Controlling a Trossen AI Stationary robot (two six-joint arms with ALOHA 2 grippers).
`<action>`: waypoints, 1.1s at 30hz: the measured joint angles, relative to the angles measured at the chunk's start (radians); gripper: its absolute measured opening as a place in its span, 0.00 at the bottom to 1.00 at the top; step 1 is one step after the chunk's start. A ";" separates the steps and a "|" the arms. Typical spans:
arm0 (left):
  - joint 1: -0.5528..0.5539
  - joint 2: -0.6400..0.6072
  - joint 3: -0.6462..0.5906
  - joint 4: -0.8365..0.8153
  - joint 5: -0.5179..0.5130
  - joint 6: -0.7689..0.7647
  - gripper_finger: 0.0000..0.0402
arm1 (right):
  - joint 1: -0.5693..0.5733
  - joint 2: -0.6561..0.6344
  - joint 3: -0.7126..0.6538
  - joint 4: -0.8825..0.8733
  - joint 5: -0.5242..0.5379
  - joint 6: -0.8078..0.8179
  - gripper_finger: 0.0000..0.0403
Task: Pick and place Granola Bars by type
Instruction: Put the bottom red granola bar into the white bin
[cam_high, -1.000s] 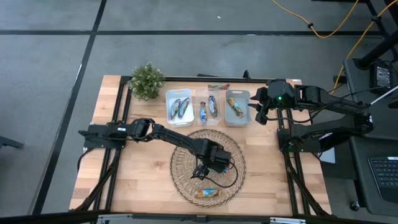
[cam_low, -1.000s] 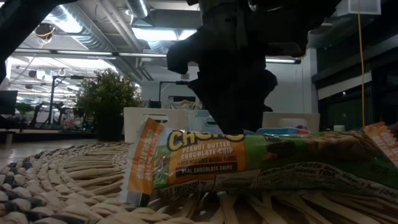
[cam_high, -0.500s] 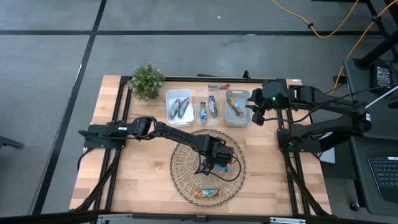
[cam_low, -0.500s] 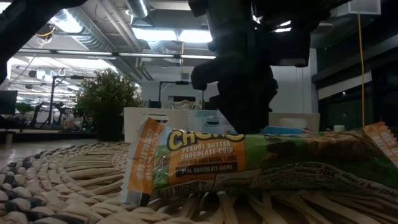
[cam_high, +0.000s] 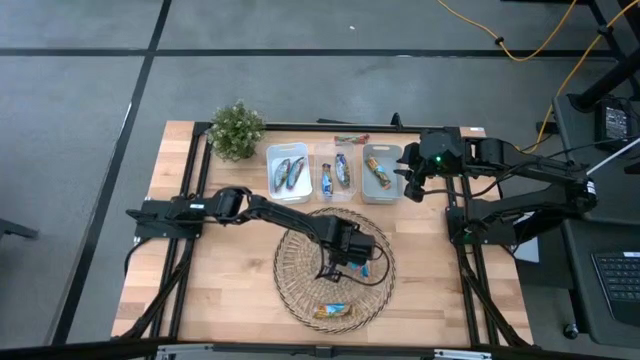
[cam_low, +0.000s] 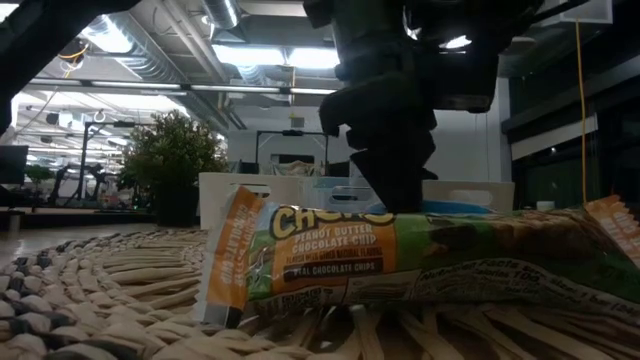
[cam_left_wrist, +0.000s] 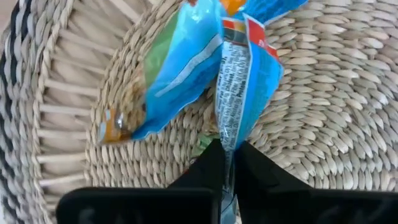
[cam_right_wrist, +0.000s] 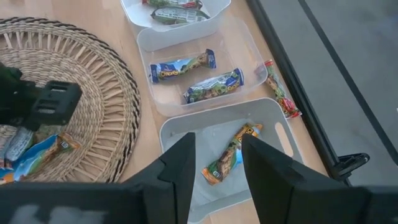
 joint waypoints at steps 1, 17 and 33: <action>0.000 -0.005 0.000 -0.013 0.000 -0.014 0.03 | 0.000 0.000 0.000 0.000 0.000 0.000 0.33; -0.023 -0.448 -0.002 -0.214 -0.287 -0.451 0.02 | 0.000 -0.126 0.000 -0.004 0.000 0.021 0.33; -0.136 -0.789 -0.002 -0.156 -0.686 -0.675 0.02 | 0.000 -0.155 0.000 -0.002 -0.035 -0.027 0.33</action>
